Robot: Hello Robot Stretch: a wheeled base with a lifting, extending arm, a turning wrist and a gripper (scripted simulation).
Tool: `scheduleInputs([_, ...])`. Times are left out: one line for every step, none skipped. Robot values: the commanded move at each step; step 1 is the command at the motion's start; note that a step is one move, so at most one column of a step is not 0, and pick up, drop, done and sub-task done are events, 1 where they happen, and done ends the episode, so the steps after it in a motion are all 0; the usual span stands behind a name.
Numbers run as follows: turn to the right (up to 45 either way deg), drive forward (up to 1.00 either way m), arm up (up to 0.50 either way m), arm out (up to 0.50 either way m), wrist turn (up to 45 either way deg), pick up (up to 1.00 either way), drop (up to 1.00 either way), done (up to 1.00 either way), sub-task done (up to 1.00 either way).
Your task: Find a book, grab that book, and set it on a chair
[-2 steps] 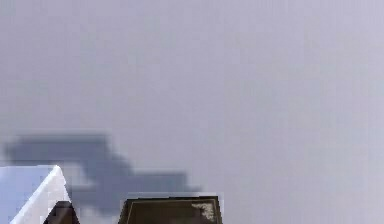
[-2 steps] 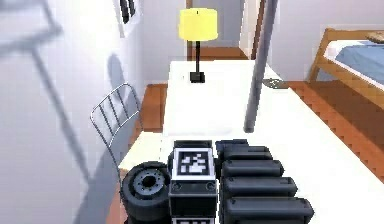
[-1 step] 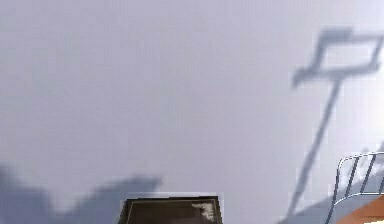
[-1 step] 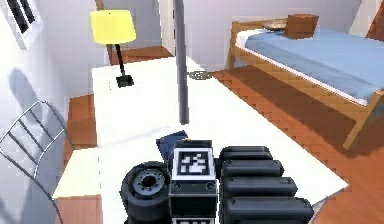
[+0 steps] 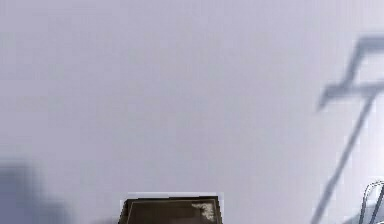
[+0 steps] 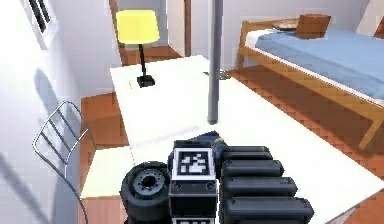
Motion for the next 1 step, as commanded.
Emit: scheduleInputs([3.0,0.0,0.0,0.0,0.0,0.0,0.0,0.0,0.0])
